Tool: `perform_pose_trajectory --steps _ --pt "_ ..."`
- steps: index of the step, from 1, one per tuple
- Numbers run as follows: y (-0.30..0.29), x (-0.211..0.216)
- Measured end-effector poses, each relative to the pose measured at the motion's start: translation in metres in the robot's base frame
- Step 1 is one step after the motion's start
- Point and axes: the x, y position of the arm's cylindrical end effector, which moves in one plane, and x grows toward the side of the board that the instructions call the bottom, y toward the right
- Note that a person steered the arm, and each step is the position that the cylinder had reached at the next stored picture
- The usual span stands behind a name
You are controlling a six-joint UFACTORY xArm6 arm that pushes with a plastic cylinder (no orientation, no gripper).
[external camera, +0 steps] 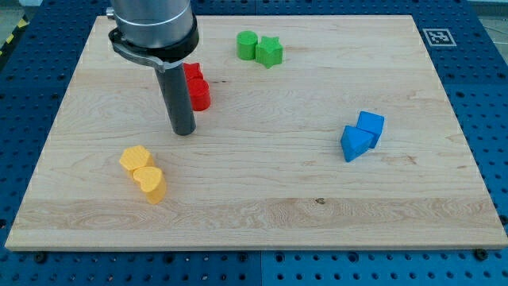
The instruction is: Move the red circle below the green circle
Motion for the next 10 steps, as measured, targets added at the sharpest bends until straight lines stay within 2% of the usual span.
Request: perform_pose_trajectory --steps 10 --pt "0.002 -0.027"
